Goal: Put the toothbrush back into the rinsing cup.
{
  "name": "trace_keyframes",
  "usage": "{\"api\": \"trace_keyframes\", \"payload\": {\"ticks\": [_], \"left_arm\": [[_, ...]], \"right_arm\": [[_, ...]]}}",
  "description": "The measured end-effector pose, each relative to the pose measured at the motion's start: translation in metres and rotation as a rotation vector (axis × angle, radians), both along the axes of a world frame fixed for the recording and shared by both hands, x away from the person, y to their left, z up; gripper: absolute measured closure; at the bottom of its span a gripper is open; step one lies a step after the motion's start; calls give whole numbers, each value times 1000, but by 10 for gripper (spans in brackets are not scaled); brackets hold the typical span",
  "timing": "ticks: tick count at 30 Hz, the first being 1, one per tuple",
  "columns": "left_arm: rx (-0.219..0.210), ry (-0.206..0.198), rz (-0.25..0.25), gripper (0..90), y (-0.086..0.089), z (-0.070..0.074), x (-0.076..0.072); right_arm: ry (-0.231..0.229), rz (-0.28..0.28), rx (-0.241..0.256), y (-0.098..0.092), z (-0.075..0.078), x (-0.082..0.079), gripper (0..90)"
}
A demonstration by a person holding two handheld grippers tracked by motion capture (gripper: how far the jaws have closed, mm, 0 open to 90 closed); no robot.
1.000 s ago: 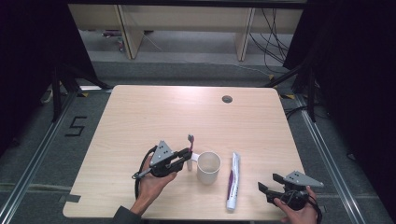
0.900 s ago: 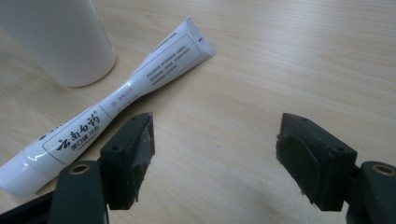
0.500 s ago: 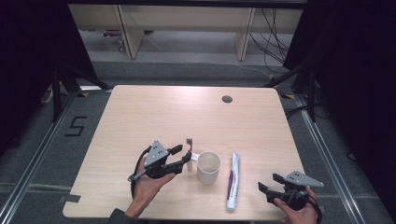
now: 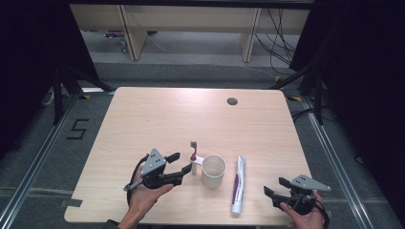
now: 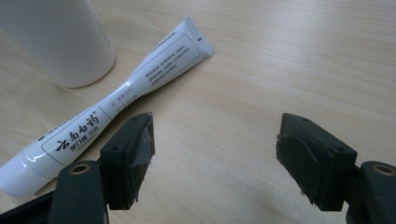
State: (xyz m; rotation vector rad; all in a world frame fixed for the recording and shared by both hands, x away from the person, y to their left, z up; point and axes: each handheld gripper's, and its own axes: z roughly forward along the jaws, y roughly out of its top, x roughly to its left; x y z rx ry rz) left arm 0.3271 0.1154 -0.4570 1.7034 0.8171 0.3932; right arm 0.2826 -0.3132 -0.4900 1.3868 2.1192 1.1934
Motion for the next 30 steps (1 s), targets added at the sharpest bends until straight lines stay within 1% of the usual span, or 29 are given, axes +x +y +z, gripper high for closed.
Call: {"api": "trace_keyframes", "payload": {"ticks": [1,2,3,4,5,6,7,8,9,11,12,13,14,16,17,18,19,20,21,23,24,26,27,29,30], "left_arm": [[1,3,4,369,1,-1,-1],[16,13,6,361,4,0,-3],[10,13,1,355,5,-1,-4],[22,20,10,350,7,-1,-6],[14,19,6,346,9,-2,-7],[16,25,11,342,10,-1,-8],[6,21,9,337,11,-2,-8],[18,29,15,331,13,-1,-10],[21,30,14,328,15,-1,-11],[15,35,7,321,17,-2,-13],[26,41,14,316,18,-1,-14],[19,42,16,311,18,-3,-15],[16,43,9,308,19,-4,-17],[23,43,6,304,20,-6,-20],[29,50,6,300,20,-7,-21],[35,50,3,297,21,-7,-23],[41,54,6,295,22,-7,-24],[48,54,2,294,22,-8,-25],[45,58,2,292,23,-9,-27],[44,66,2,288,24,-11,-29],[53,67,-3,286,25,-12,-30],[53,78,-3,280,26,-15,-32],[58,78,-1,277,27,-16,-32],[65,90,-1,272,28,-18,-34],[73,88,3,269,29,-19,-35]], "right_arm": [[-1,0,0,0,0,0,286],[-1,0,-1,0,0,0,286],[0,1,0,0,0,0,286],[0,1,1,0,0,0,286],[2,1,2,0,0,0,286],[0,1,1,0,0,0,286],[-1,1,1,0,0,0,286],[-1,1,1,0,0,0,286],[-4,2,0,0,0,0,286],[-16,4,-6,-1,0,1,286],[-18,0,-14,-1,-1,1,286],[-9,1,-13,-1,-1,1,286],[-36,17,-30,-3,-1,2,286],[-40,14,-35,-3,-1,3,286],[-11,-3,-8,-1,-1,1,286],[-9,-3,-7,-1,-1,1,286],[-38,15,-33,-3,-1,3,286],[-36,15,-27,-3,-1,3,285],[-38,14,-34,-3,-1,3,286],[-36,14,-29,-3,-1,3,286],[-35,13,-28,-3,-1,3,286],[-34,13,-26,-4,-1,3,286],[-34,12,-23,-4,-1,3,286],[-35,13,-24,-5,-1,3,286],[-7,0,0,-3,-1,1,286]]}}
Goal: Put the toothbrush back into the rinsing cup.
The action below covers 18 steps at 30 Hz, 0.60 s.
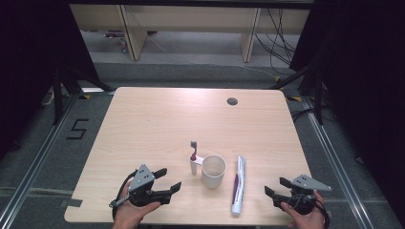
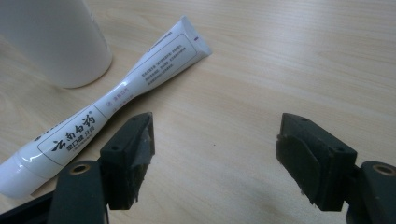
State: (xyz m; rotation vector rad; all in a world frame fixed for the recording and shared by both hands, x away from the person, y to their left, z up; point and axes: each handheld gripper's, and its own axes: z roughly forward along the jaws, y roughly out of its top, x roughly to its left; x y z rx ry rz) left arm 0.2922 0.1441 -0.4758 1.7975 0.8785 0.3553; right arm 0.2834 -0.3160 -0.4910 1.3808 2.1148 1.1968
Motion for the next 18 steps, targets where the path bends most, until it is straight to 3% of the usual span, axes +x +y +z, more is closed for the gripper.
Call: {"api": "trace_keyframes", "payload": {"ticks": [3,14,16,18], "left_arm": [[3,8,-7,263,2,-2,-1],[29,35,1,251,10,-14,-14],[53,43,4,251,12,-15,-17],[45,51,6,248,12,-18,-19]], "right_arm": [[-22,5,-22,-3,-1,1,286],[-28,8,-24,-5,0,2,286],[-36,6,-24,-4,0,2,286],[-26,12,-26,-4,1,1,286]]}}
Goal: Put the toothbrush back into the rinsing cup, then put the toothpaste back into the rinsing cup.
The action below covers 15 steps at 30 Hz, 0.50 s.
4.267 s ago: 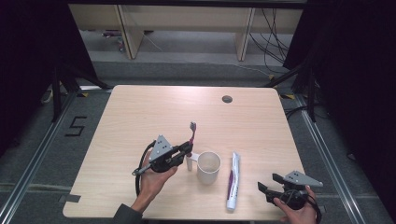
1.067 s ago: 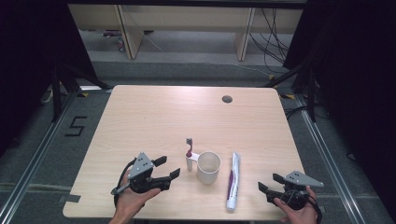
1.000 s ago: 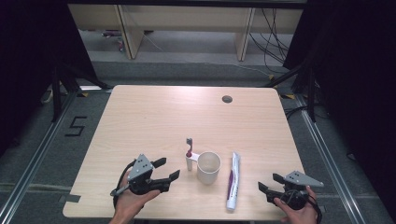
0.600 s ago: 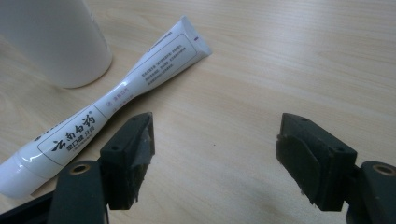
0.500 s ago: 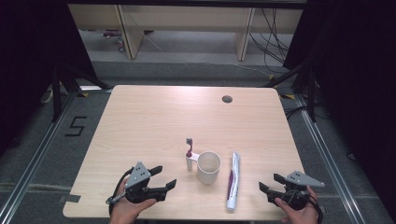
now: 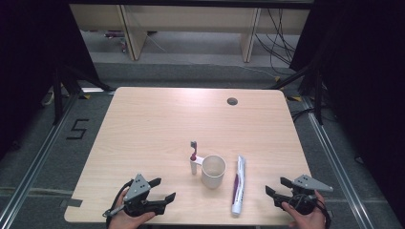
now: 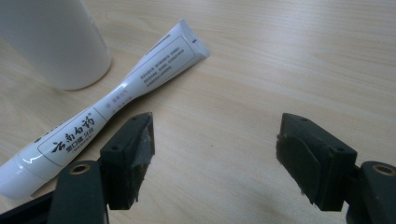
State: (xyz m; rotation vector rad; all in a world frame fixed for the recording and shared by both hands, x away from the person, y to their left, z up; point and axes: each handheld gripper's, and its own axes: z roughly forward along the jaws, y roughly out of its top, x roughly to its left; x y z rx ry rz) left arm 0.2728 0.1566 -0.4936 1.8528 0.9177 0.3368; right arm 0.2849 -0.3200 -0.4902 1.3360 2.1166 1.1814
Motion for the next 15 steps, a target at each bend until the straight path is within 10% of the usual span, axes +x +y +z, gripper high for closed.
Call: {"api": "trace_keyframes", "payload": {"ticks": [15], "left_arm": [[64,3,-34,236,0,-6,-17]], "right_arm": [[25,-7,23,5,1,-2,286]]}}
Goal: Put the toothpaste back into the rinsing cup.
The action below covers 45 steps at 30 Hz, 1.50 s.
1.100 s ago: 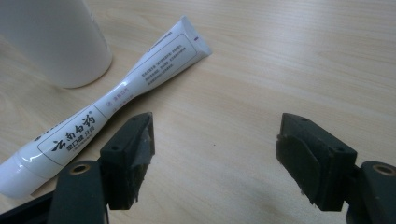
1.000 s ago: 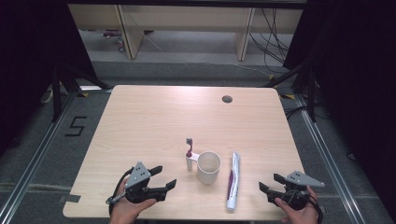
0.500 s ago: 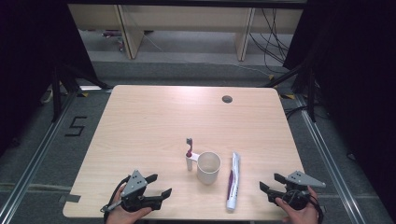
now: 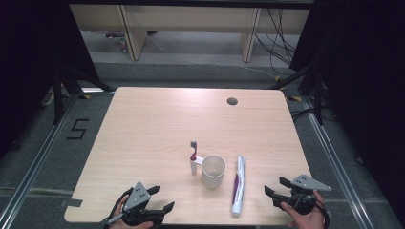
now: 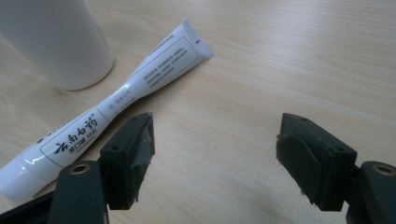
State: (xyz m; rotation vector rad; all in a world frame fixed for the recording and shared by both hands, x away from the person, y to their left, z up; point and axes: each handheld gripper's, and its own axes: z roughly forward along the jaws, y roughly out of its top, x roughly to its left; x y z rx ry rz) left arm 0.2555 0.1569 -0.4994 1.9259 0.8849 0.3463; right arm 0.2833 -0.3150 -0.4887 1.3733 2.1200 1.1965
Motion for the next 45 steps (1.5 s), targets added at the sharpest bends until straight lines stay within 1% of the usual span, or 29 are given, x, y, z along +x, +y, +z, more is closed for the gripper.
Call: {"api": "trace_keyframes", "payload": {"ticks": [2,3,7,8,9,10,11,13,14,15,17,18,19,22,25,26,27,29,30,32,33,34,35,36,39,40,41,42,45], "left_arm": [[6,-7,3,234,-2,-1,-2],[15,-6,0,232,-2,-1,-3],[37,1,-1,222,-3,-4,-4],[46,1,-2,217,-3,-4,-4],[41,-3,4,213,-3,-5,-4],[39,-9,4,210,-2,-5,-4],[37,-13,7,210,-2,-5,-4],[40,-15,17,205,-1,-4,-4],[33,-17,19,204,-1,-5,-4],[49,-17,16,204,1,-4,-3],[44,-19,21,204,2,-5,-2],[45,-16,25,204,2,-6,-2],[47,-14,27,204,1,-6,-2],[46,-16,23,204,0,-6,-2],[62,-14,15,204,-2,-7,-2],[66,-15,8,204,-2,-7,-2],[67,-15,8,204,-2,-7,-2],[80,-19,8,204,-1,-7,-2],[70,-19,14,204,-2,-7,-2],[55,-19,18,205,-3,-7,-2],[57,-18,16,205,-3,-7,-2],[92,-22,4,205,-1,-6,-1],[91,-22,2,206,-1,-6,-1],[66,-21,4,208,-2,-7,-2],[66,-23,-1,214,-3,-7,-2],[63,-20,5,214,-4,-7,-3],[95,-24,-1,215,-2,-6,-2],[62,-23,9,216,-4,-7,-3],[74,-28,3,217,-3,-7,-3]], "right_arm": [[-1,-1,0,0,0,0,286],[-31,10,-23,-2,-1,2,286],[-21,25,-8,0,1,1,298],[-42,21,-24,0,2,1,302],[-28,16,-4,3,2,0,307],[-46,32,-14,3,3,1,313],[-36,24,13,6,2,0,316],[-50,53,-1,7,4,0,334],[-41,47,7,10,6,-1,340],[-53,62,-8,9,6,-1,343],[-60,70,9,13,8,-2,364],[-64,87,-1,14,10,-2,381],[-54,82,26,17,11,-3,393],[-95,120,20,21,13,-3,429],[-55,140,38,25,15,-6,471],[-39,146,66,29,15,-7,483],[-45,161,45,29,16,-6,508],[-49,189,50,34,16,-7,549],[-21,183,49,37,18,-10,569],[-50,211,38,41,18,-9,609],[-15,209,58,45,18,-12,634],[-26,229,45,47,19,-11,655],[-32,242,50,50,18,-11,679],[-33,254,42,52,19,-12,703],[-16,289,44,63,17,-13,776],[-30,306,29,66,17,-12,803],[-22,316,19,68,17,-12,811],[-15,315,20,72,15,-12,829],[-19,334,-9,79,14,-9,874]]}}
